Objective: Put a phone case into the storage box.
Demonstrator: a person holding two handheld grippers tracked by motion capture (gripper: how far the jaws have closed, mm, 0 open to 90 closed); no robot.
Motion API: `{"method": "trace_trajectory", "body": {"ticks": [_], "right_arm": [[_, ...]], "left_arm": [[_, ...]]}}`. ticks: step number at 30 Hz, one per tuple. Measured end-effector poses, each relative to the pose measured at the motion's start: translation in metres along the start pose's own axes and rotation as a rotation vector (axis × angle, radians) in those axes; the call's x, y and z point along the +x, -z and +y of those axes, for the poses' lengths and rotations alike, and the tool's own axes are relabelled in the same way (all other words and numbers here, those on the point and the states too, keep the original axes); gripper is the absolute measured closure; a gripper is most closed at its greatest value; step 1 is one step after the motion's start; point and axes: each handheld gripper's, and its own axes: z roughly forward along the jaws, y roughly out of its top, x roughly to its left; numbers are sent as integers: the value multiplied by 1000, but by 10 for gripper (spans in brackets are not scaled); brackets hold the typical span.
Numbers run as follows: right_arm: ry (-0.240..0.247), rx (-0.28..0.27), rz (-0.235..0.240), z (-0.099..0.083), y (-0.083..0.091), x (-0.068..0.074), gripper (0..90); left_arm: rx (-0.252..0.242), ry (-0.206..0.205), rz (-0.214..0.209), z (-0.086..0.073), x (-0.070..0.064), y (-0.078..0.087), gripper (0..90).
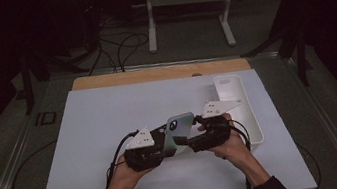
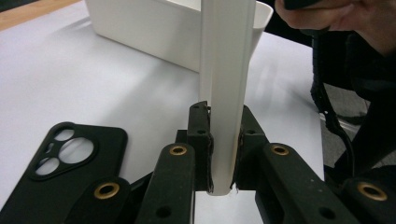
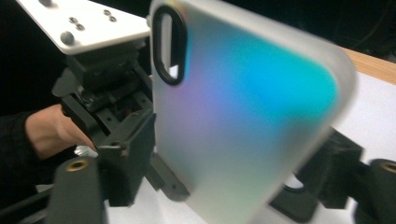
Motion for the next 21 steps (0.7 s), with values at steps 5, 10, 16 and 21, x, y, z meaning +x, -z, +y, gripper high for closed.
{"method": "trace_trajectory", "body": {"ticks": [5, 10, 16, 21], "right_arm": [[-3, 7, -32, 0, 2, -2, 187], [-20, 10, -92, 0, 4, -2, 127], [-34, 12, -141, 1, 4, -1, 99], [-42, -2, -161, 3, 4, 2, 99]], "left_arm": [[10, 3, 42, 0, 0, 1, 810], [29, 10, 87, 0, 0, -1, 809], [21, 35, 126, -1, 1, 0, 808], [19, 48, 171, -1, 0, 2, 808]]}}
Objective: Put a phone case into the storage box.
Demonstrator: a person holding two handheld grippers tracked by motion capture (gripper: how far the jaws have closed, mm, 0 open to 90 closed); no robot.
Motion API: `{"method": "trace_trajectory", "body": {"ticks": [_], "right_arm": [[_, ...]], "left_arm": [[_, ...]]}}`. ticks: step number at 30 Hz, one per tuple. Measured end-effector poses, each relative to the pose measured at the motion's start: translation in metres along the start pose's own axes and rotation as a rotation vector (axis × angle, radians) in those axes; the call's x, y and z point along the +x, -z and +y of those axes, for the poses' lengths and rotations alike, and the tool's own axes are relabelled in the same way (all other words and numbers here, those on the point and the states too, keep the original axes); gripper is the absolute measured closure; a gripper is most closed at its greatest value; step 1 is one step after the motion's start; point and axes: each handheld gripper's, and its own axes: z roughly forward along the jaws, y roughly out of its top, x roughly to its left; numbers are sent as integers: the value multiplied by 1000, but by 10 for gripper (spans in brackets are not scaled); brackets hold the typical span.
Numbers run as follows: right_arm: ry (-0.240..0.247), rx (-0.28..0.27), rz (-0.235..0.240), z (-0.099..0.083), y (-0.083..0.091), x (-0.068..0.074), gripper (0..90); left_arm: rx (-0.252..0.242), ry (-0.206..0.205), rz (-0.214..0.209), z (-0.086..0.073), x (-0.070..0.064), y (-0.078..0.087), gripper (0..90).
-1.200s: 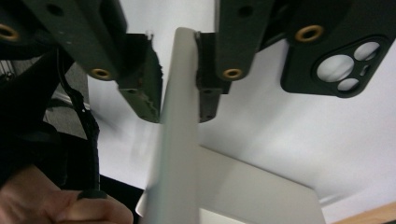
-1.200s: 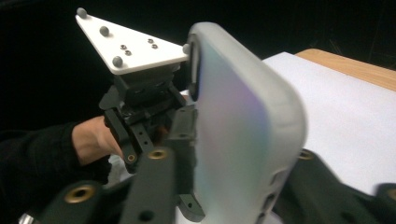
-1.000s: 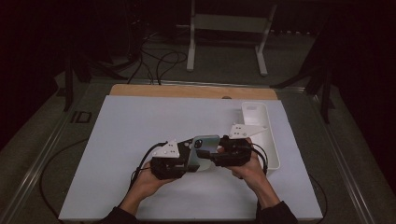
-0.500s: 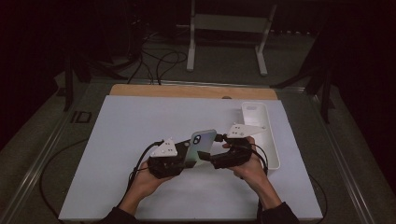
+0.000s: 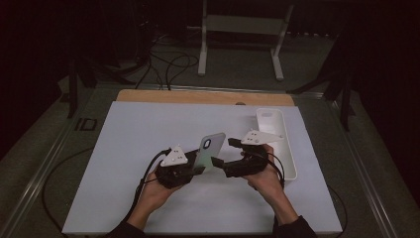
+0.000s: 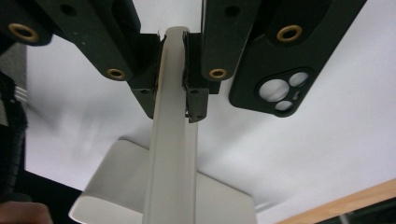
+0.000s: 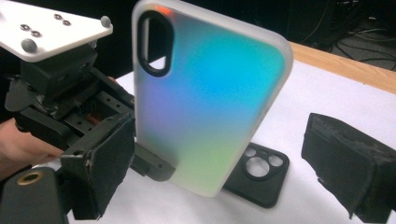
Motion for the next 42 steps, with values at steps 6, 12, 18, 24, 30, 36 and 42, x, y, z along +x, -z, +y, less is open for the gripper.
{"method": "trace_trajectory", "body": {"ticks": [6, 12, 18, 24, 30, 36, 42], "right_arm": [[-17, -14, -21, 4, -3, 5, 102], [-79, -37, -29, 8, -8, 8, 140], [-141, -59, -24, 9, -13, 8, 156], [-152, -82, -53, 10, -18, 12, 161], [-161, -93, -62, 9, -22, 13, 157], [-153, -86, -73, 9, -24, 14, 162], [-147, -90, -81, 9, -22, 15, 170]], "left_arm": [[10, 6, 23, -1, -2, -3, 808], [12, -1, 30, -2, -4, -6, 809], [26, -17, 41, -3, -8, -9, 809], [23, -9, 32, -3, -12, -14, 810], [29, -3, 26, -4, -14, -17, 809], [36, -1, 27, -5, -13, -18, 807], [30, -6, 35, -4, -13, -16, 802]]}}
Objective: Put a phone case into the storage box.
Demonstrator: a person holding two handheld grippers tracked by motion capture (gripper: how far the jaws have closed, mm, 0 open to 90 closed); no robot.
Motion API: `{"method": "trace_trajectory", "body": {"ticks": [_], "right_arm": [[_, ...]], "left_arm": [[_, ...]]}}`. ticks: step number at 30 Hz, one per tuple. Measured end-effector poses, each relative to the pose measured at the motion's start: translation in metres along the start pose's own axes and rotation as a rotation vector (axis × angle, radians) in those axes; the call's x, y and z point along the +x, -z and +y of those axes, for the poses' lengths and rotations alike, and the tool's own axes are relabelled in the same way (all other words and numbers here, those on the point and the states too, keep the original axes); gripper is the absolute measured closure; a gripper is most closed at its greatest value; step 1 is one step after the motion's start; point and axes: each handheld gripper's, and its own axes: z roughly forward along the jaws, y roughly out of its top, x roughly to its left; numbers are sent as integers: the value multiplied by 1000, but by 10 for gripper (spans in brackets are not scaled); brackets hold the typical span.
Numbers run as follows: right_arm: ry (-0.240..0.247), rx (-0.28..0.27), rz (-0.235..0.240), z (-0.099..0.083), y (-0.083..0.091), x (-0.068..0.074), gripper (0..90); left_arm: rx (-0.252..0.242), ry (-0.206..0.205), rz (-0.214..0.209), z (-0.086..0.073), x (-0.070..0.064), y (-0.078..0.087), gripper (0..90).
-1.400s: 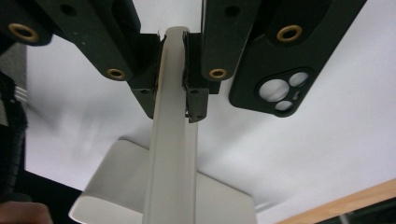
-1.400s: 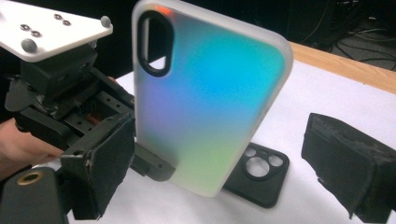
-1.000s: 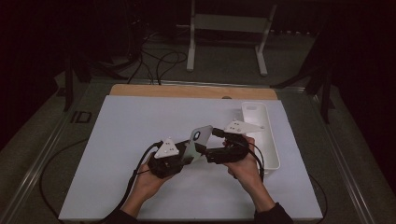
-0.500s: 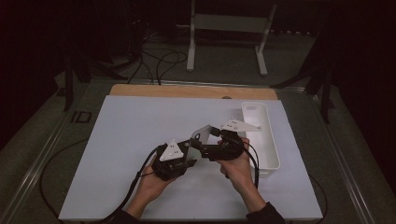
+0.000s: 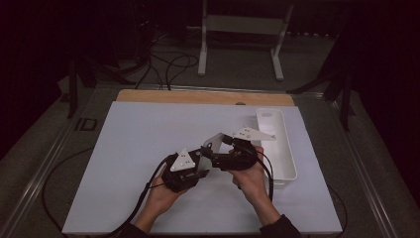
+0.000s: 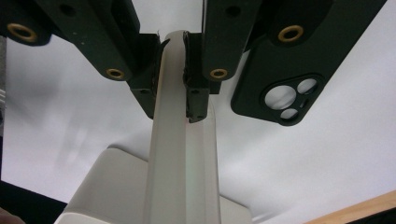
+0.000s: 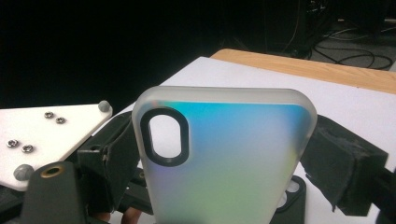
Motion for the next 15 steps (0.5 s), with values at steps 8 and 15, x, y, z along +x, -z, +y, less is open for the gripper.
{"method": "trace_trajectory", "body": {"ticks": [8, 15], "right_arm": [[18, -1, -18, 0, 1, -1, 170], [23, -3, -32, 0, 2, -3, 170]], "left_arm": [[-9, -4, 8, 0, 2, 7, 595], [-42, 15, 96, -5, 7, 19, 302]]}}
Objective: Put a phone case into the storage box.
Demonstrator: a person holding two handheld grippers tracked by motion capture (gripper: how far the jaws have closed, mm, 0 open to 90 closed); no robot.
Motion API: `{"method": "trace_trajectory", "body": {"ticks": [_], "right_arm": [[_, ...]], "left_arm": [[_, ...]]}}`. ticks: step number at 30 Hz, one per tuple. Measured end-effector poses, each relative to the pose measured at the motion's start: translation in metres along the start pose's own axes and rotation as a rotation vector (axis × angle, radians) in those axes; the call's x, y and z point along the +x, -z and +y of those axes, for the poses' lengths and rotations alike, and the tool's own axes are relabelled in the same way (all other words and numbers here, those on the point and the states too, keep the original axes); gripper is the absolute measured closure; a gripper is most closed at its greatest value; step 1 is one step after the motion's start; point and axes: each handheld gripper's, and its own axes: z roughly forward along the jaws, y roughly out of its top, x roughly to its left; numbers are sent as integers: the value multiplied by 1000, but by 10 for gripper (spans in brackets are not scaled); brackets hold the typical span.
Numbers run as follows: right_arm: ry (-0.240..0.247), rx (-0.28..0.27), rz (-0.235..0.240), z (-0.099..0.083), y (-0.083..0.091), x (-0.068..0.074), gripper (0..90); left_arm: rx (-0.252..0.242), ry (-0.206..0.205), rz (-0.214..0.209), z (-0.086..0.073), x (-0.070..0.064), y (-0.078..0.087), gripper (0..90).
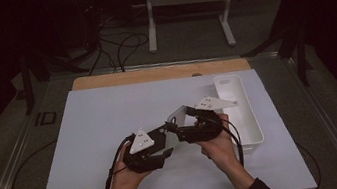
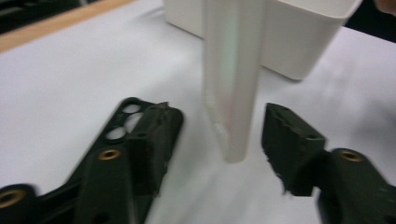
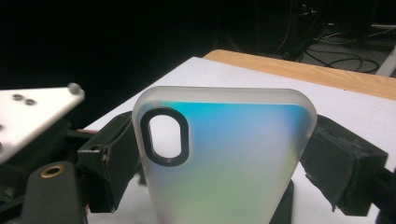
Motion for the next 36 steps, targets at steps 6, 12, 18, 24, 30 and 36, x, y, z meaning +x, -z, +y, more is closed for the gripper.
{"method": "trace_trajectory", "body": {"ticks": [6, 12, 18, 24, 30, 36], "right_arm": [[5, 1, -9, 0, 1, -2, 170], [8, 1, -13, 1, 1, -2, 170], [17, 2, -21, 1, 3, -4, 170], [14, -2, -28, 2, 5, -7, 170], [18, -5, -35, 3, 7, -10, 170], [14, -15, -56, 8, 10, -16, 170]], "left_arm": [[-39, 37, 112, -7, 11, 19, 120], [-38, 56, 159, -13, 19, 29, 13], [-58, 72, 233, -30, 31, 47, 0], [-82, 95, 262, -45, 39, 60, 0], [-98, 103, 301, -60, 45, 74, 0], [-113, 110, 340, -77, 50, 87, 0]]}}
